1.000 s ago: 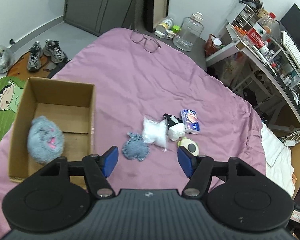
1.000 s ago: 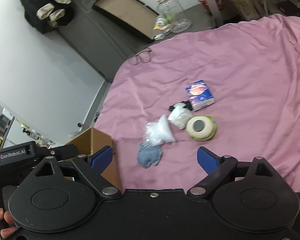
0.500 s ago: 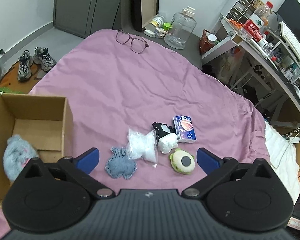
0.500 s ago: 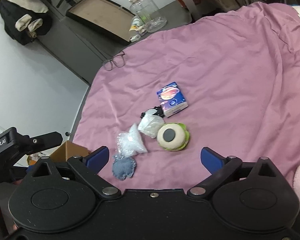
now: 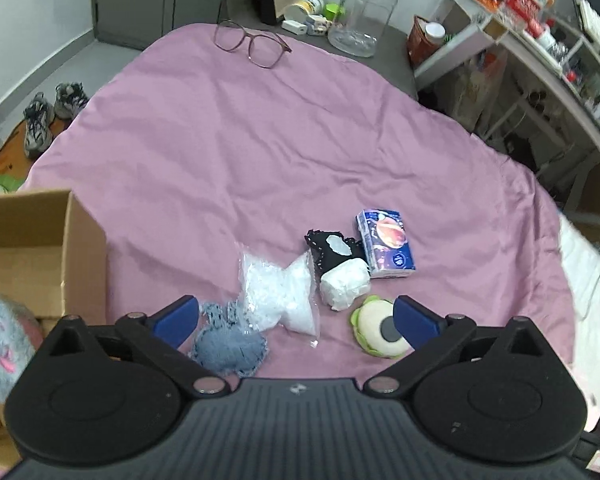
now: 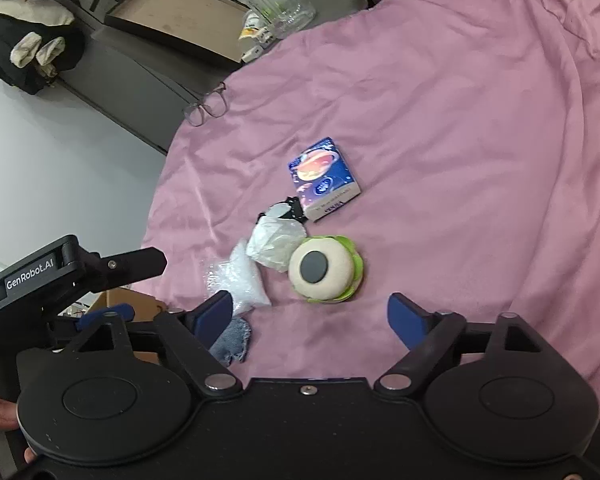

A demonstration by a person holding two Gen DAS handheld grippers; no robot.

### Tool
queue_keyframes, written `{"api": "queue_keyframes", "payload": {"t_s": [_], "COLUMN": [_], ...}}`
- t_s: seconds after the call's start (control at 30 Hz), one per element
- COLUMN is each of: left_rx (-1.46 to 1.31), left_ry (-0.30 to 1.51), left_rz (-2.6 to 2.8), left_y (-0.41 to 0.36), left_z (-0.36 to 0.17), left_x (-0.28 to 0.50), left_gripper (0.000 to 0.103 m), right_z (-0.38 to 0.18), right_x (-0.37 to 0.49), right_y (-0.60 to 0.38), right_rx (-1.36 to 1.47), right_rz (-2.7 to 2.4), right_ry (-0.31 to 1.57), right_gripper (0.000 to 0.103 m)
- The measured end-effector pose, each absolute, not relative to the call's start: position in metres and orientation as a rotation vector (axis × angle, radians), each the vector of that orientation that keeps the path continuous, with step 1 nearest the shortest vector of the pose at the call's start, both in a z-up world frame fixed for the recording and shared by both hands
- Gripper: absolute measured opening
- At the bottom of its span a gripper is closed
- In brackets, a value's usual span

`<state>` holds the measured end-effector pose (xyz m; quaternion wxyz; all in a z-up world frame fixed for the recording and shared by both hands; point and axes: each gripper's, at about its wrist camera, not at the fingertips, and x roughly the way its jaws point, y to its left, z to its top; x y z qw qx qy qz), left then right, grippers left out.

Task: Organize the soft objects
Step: 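Move both grippers back toward the remaining soft items, then grasp the white plastic bag with left gripper while right grasps green eye toy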

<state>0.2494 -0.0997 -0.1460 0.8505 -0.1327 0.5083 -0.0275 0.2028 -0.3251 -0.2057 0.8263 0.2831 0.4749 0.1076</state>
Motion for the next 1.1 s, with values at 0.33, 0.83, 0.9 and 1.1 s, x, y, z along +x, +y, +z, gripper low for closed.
{"api": "queue_keyframes", "payload": {"t_s": [0.33, 0.83, 0.9, 1.1], "left_rx": [-0.212, -0.220, -0.216, -0.230], "left_ry": [1.040, 1.075, 1.067, 1.043], "left_rz": [-0.129, -0.222, -0.232, -0.267], "left_y": [-0.122, -0.143, -0.145, -0.149], "left_z": [-0.167, -0.205, -0.205, -0.201], "left_x": [0.273, 0.299, 0.300, 0.303], "left_gripper": [0.097, 0.055, 0.051, 0.047], "right_z": [-0.227, -0.247, -0.249, -0.250], "right_x": [0.219, 0.239, 0.240, 0.240], "right_y": [-0.331, -0.324, -0.323, -0.324], "right_rx": [0.644, 0.617, 0.619, 0.628], "right_rz": [0.232, 0.236, 0.236, 0.238], "right_ry": [1.032, 1.081, 1.083, 1.082], "right_gripper": [0.068, 0.062, 0.062, 0.062]}}
